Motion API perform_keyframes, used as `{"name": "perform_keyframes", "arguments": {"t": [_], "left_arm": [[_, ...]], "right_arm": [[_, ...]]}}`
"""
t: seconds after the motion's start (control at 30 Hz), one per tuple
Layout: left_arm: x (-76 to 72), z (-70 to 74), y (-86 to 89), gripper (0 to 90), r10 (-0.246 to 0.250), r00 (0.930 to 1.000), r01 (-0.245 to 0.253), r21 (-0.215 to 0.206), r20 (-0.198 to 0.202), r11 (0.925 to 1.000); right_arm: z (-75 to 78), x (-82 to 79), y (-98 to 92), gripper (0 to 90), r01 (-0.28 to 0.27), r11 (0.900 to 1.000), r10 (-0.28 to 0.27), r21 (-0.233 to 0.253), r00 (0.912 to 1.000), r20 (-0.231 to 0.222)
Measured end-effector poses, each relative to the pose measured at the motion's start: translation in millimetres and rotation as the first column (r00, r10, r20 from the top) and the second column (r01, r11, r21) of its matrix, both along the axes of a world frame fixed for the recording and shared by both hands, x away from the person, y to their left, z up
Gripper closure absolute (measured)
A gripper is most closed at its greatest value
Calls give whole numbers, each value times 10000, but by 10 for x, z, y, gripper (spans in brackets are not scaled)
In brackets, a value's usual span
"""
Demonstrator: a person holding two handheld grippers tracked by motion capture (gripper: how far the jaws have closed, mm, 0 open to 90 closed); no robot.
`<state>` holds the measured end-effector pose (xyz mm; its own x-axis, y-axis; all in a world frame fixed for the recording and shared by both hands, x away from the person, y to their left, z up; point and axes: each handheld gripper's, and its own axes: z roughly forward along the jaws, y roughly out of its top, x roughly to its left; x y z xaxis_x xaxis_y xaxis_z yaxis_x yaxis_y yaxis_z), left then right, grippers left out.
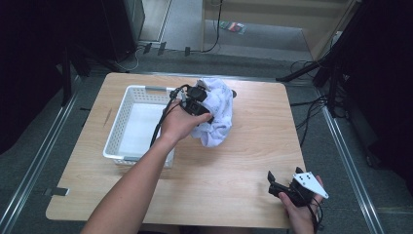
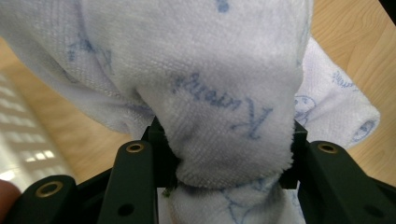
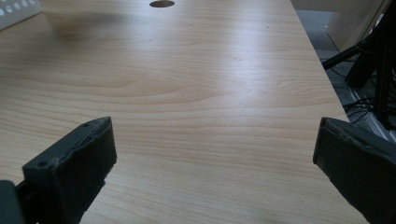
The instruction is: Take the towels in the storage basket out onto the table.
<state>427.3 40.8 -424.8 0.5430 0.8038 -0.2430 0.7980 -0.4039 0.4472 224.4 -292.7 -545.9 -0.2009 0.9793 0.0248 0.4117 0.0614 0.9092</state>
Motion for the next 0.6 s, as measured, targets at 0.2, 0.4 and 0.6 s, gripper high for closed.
{"name": "perform_keyframes", "arguments": {"t": [0.2,0.4,0.6], "left_arm": [[-8,-321,-116,540,-50,9985,47,-64,-543,10000],[-38,-555,-199,481,-57,9966,27,-368,-827,9993],[-79,-536,-224,24,137,9988,-157,-421,-461,9990]], "right_arm": [[0,1,-1,0,-28,10000,28,-4,10000,10],[0,1,-2,0,-48,10000,48,-22,10000,11],[-1,1,-2,0,-90,10000,90,-17,10000,15]]}}
